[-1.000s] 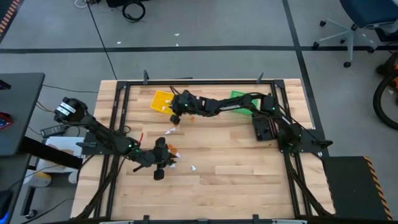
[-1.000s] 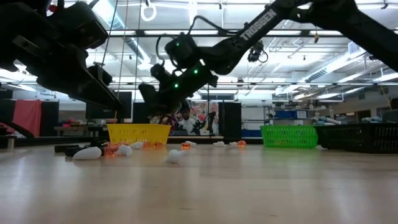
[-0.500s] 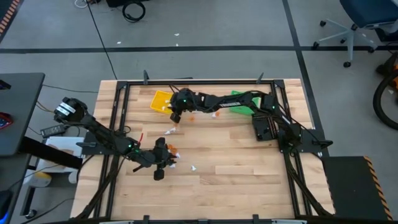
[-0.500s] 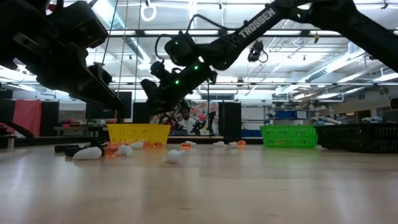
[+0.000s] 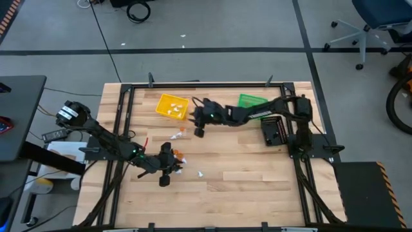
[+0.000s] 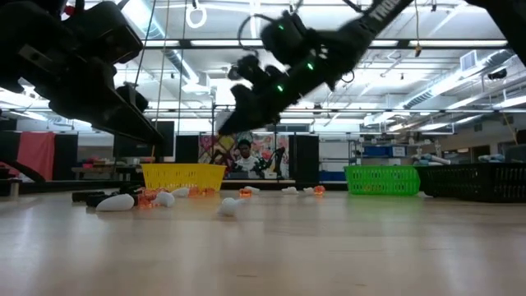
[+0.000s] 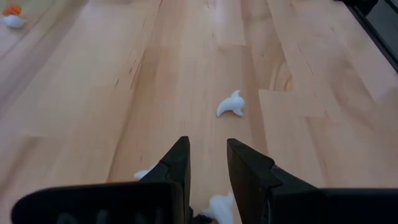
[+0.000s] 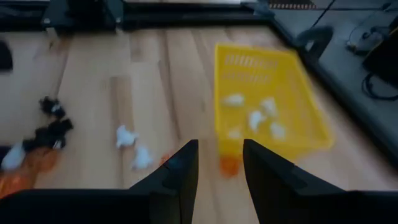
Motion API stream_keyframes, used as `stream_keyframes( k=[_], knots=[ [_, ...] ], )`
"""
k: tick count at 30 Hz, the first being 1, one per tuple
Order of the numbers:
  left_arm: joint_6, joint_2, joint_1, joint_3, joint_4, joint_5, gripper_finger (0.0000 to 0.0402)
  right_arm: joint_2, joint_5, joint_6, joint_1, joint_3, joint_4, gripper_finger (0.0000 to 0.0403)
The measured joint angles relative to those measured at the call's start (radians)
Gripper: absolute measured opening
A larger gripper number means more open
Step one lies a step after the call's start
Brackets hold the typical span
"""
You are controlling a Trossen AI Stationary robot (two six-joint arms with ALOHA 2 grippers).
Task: Sort Halloween decoration
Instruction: Put the orange pumpkin toy into the green bin
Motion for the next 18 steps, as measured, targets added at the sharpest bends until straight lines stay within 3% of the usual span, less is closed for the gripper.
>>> stream_keyframes(
  k=[7,18],
  knots=[
    [0.021,0.0,0.017,0.0,0.013,0.0,0.0082,0.038,-0.008,0.088,-0.002,-0.176,0.224,0.0162],
    [0.017,0.0,0.013,0.0,0.012,0.0,0.0082,0.201,0.007,0.105,-0.047,-0.179,0.384,0.021]
  ],
)
